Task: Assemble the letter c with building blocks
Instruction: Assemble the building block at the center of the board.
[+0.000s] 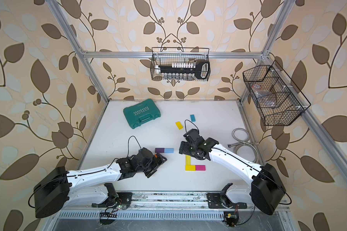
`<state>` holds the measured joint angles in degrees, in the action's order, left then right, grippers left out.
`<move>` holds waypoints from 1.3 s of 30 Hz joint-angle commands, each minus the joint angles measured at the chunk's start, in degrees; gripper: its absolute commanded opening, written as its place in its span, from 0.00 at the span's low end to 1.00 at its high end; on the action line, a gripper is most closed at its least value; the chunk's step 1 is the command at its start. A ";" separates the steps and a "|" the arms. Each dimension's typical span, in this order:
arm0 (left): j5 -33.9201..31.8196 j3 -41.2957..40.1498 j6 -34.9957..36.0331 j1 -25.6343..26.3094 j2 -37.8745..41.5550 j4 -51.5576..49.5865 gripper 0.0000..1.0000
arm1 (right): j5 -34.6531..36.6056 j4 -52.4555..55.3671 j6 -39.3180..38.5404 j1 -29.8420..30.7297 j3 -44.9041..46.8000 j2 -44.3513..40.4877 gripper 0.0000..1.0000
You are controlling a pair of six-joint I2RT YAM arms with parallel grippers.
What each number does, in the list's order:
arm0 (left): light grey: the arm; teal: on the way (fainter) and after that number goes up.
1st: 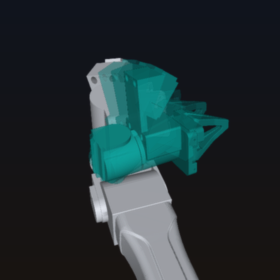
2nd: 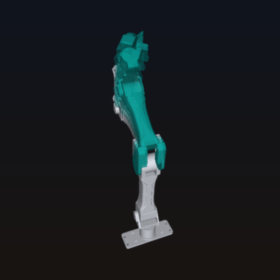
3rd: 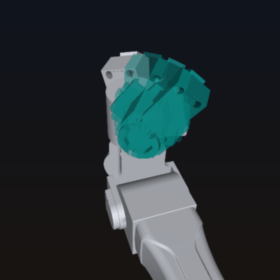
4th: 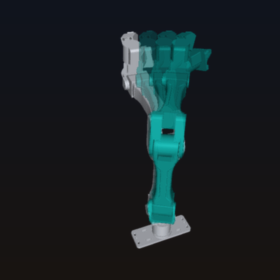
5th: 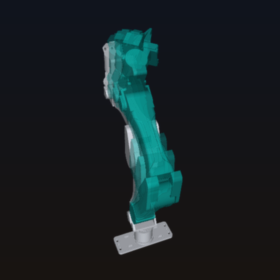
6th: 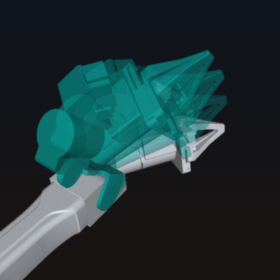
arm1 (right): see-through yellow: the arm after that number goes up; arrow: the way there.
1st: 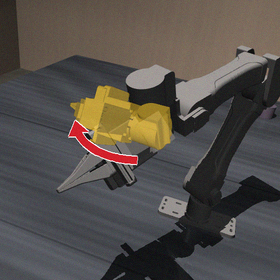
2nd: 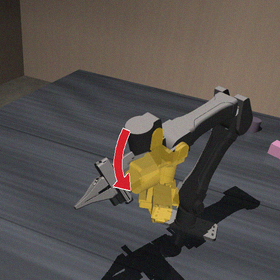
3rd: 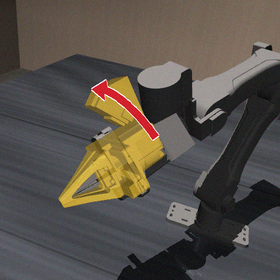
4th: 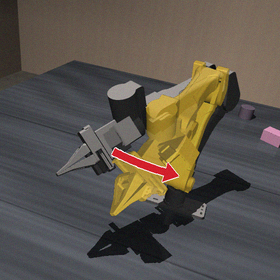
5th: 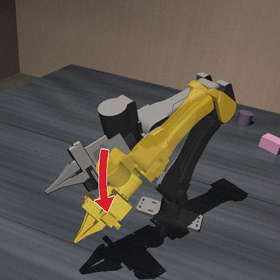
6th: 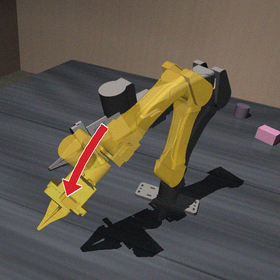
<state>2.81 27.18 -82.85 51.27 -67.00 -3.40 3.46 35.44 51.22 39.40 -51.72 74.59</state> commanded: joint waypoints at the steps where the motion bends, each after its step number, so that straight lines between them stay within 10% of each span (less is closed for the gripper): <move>1: -0.18 0.11 1.53 -1.31 -0.66 -0.40 0.99 | 0.70 0.59 -0.07 0.00 -1.69 0.51 0.94; 39: 3.41 2.02 3.31 -3.88 -4.96 2.91 0.99 | 0.75 0.59 -0.22 -0.09 -1.46 1.41 0.94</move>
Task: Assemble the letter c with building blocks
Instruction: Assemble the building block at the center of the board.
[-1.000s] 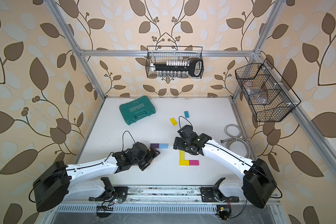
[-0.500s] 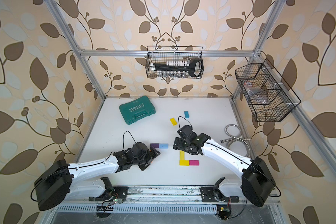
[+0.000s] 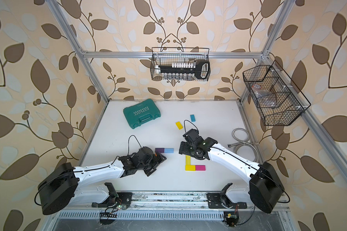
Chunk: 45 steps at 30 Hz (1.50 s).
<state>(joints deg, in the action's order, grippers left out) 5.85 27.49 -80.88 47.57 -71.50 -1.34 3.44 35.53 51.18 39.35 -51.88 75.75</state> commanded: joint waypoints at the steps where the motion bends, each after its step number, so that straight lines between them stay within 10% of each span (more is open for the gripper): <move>1: 0.46 1.87 1.34 -0.12 -0.63 0.90 0.99 | 0.78 0.53 -0.11 -0.07 -1.37 0.19 0.94; 45: 0.59 3.47 1.96 -0.15 -2.42 1.27 0.99 | 0.78 0.33 -0.06 -0.07 -0.81 -0.07 0.94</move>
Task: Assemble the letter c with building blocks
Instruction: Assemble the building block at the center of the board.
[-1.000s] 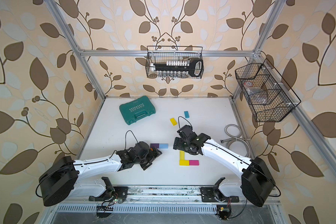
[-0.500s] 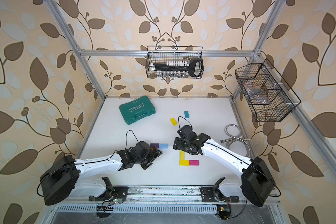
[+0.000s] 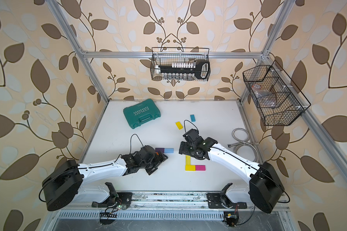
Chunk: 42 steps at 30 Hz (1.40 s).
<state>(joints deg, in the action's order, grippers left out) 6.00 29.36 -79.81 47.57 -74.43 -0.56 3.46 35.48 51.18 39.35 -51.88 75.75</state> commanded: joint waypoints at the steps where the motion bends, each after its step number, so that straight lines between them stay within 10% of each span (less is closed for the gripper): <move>1: 0.32 1.71 0.91 -0.18 0.60 0.45 0.99 | 0.75 0.32 -0.03 -0.07 -0.91 -0.07 0.94; 33: 2.59 2.77 3.84 -0.64 9.54 -9.56 0.99 | -0.07 0.50 0.17 -0.07 -1.98 -0.97 0.94; 42: 14.51 14.26 19.80 -20.74 7.05 -22.68 0.99 | -2.63 -3.31 1.45 3.13 -4.82 4.59 0.93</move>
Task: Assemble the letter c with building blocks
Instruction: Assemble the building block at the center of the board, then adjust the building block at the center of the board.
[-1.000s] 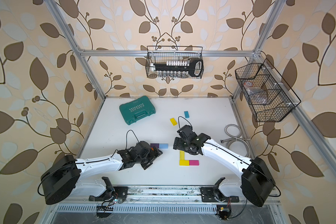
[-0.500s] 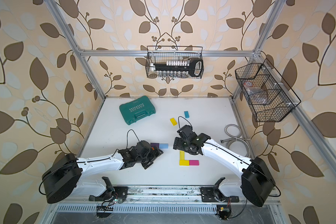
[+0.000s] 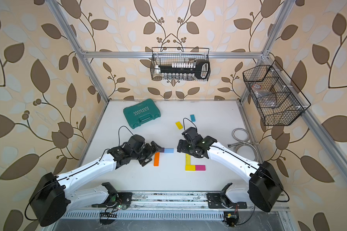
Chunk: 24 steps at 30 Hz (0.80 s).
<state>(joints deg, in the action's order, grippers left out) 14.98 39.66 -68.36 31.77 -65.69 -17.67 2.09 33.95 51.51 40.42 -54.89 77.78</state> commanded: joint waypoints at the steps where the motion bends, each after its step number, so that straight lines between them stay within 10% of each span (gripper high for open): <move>1: 6.88 5.48 10.26 -7.33 -3.16 -6.56 0.99 | -1.43 -2.79 1.76 3.07 -2.28 4.04 0.93; 12: 16.61 15.69 21.71 -23.06 -16.49 -8.51 0.99 | -1.38 -14.41 9.97 12.55 -7.12 19.29 0.93; 24: 18.24 16.27 23.28 -25.97 -19.74 -8.41 0.99 | 1.74 -29.06 17.79 14.42 -2.24 23.69 0.94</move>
<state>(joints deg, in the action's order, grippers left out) 31.55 54.30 -46.78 6.63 -85.14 -25.74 2.02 9.10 66.61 54.63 -58.26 99.88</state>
